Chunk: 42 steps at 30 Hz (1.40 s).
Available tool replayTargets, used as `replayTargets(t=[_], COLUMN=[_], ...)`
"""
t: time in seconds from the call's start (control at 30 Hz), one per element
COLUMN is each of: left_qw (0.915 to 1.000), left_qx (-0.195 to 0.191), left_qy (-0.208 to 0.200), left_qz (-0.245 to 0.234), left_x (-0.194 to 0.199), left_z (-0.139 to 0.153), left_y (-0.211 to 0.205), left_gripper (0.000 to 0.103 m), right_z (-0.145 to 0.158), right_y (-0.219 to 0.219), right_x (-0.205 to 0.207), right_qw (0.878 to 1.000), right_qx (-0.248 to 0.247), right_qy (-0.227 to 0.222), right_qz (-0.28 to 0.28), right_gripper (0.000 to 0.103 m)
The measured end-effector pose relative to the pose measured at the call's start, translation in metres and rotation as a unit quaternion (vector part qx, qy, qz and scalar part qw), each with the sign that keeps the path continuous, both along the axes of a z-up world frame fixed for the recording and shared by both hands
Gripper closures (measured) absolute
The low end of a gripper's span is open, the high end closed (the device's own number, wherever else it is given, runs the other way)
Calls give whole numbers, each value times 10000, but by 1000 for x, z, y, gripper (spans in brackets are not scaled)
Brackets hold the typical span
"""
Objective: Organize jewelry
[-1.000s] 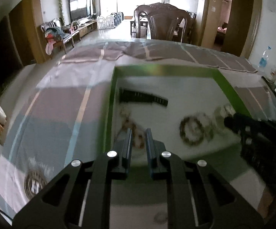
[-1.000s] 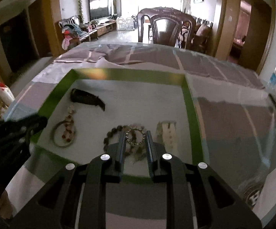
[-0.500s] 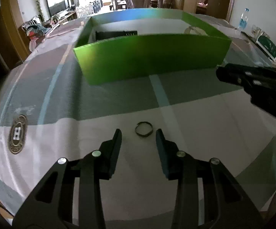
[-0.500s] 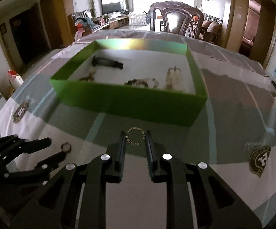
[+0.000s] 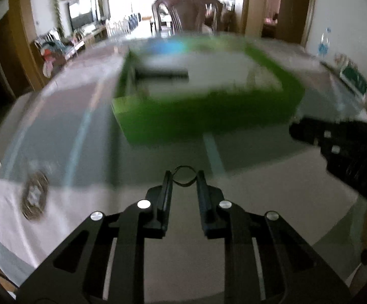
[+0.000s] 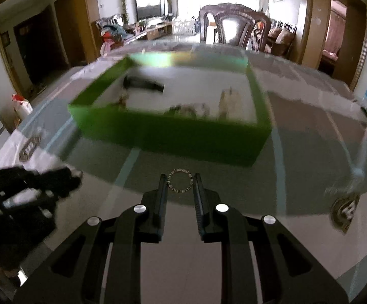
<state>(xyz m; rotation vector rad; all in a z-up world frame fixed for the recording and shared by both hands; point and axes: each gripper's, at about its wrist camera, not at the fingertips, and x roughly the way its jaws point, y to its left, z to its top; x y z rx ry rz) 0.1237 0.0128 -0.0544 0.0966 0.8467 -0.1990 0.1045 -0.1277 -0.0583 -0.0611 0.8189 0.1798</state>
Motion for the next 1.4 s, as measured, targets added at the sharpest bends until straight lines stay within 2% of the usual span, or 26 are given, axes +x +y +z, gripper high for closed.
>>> replayTargets(t=[0.1,0.17,0.33,0.37,0.4,0.43,0.5,0.63,0.7,0.73,0.8,0.93,1.0,1.23,1.4], left_qw=[9993,9982,9974,9974,9974,9970,9966,9959,9946,9934,9906,9824,9812,9806,9825], left_qx=[-62,-64,-145,-195,-220,-213,-116,-269,-213,-184,-92,143,220,315,232], left_qy=[-347,-523,-430,-398,-401,-456,-519,-615,-768,-873,-1115,-1590,-1672,-1715,-1646], left_qz=[146,293,552,565,564,584,625,612,669,717,783,967,942,896,843], left_x=[29,53,106,112,114,115,110,91,69,57,27,-28,-42,-57,-59], left_z=[36,48,35,31,28,26,23,29,34,37,42,51,53,54,51], left_y=[0,-2,-6,-5,-5,-5,-4,0,3,5,6,5,4,0,3], left_gripper=[83,83,83,78,65,60,56,43,33,31,23,13,12,8,6], right_z=[29,33,14,11,9,7,7,17,25,28,34,41,41,33,27], right_y=[2,2,-3,-4,-6,-7,-9,-13,-13,-13,-11,-6,-3,0,-6], right_x=[23,45,87,90,90,90,84,61,38,29,-1,-41,-55,-67,-67], right_qw=[9996,9994,9990,9988,9987,9986,9983,9977,9971,9966,9941,9899,9893,9890,9900], right_qx=[-15,-15,208,225,229,230,188,203,131,87,-127,-390,-437,-322,-109], right_qy=[-290,-294,20,34,19,-1,-60,-300,-527,-629,-951,-1284,-1326,-1317,-1206], right_qz=[-59,-196,-400,-437,-463,-472,-541,-567,-541,-534,-500,-454,-418,-593,-718], right_gripper=[82,82,82,82,77,73,57,42,30,27,14,5,4,4,4])
